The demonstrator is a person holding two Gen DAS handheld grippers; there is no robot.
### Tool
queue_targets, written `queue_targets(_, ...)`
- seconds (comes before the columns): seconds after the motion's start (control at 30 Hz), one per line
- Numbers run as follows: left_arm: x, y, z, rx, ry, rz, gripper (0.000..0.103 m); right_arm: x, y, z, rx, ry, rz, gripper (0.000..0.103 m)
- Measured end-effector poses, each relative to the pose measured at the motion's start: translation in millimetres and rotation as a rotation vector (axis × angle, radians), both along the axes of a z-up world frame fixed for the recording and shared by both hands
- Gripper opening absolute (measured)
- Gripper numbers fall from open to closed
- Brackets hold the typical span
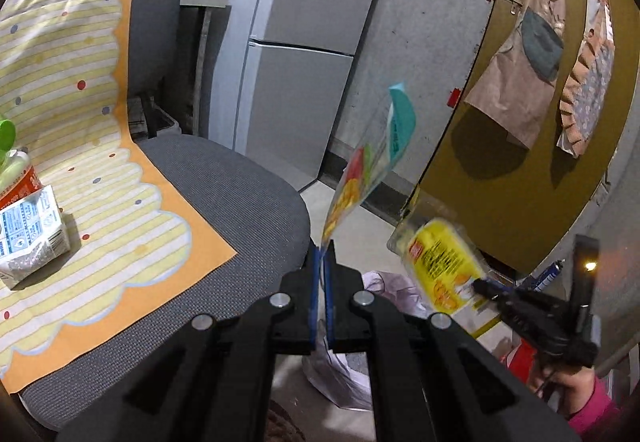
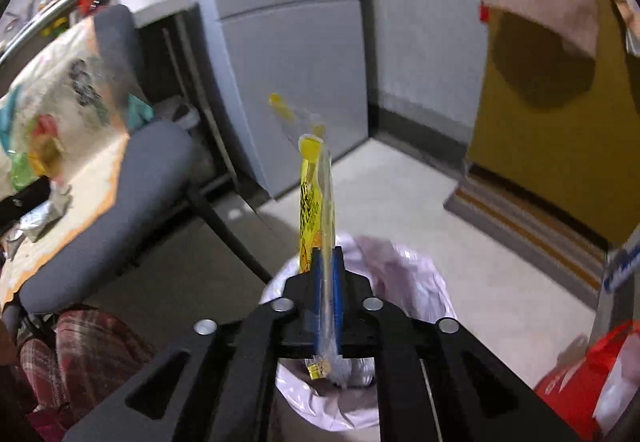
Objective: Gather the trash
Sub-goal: 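Carry both packets to the bin and open the right gripper over it, then open the left gripper over the bin to drop the mango bag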
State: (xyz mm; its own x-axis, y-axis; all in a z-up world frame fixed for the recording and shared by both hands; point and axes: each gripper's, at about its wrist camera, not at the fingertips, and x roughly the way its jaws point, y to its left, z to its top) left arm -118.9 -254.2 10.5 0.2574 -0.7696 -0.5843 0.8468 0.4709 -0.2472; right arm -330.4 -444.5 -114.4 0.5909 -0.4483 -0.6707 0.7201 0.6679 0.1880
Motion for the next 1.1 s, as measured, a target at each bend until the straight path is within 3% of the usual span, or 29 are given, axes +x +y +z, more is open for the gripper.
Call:
queue_targets(0.07,-1.3,-2.3,-0.8,0.007,-0.002,-0.005,0.000,0.1,-4.2,-6.5,0.017,0.009,-0.005,0.038)
queue_targets(0.23,-5.4,-7.8,-4.5,0.031,0.002,-0.021,0.000,-6.3,-6.6,4.0,-0.001,-0.027,-0.024,0.039)
queue_targets(0.4,-14.0,-16.8,-6.9,0.049,0.005,-0.058,0.000,-21.9,-3.0,43.1,-0.076,-0.133,-0.048,0.039)
queue_targets(0.77,-52.0,-70.6,-17.4,0.090,0.007,-0.261,0.001,-49.4,9.3,92.3,-0.212,-0.221,-0.091,0.044)
queue_targets(1.07,-81.6,-118.9,-62.8,0.297,0.026,-0.418,0.001,-61.8,-9.5,81.4,-0.184,-0.221,-0.137,0.045)
queue_targets(1.1,-82.7,-122.7,-67.7,0.323,0.030,-0.424,0.005,-61.6,-11.6,79.0,-0.176,-0.220,-0.137,0.045)
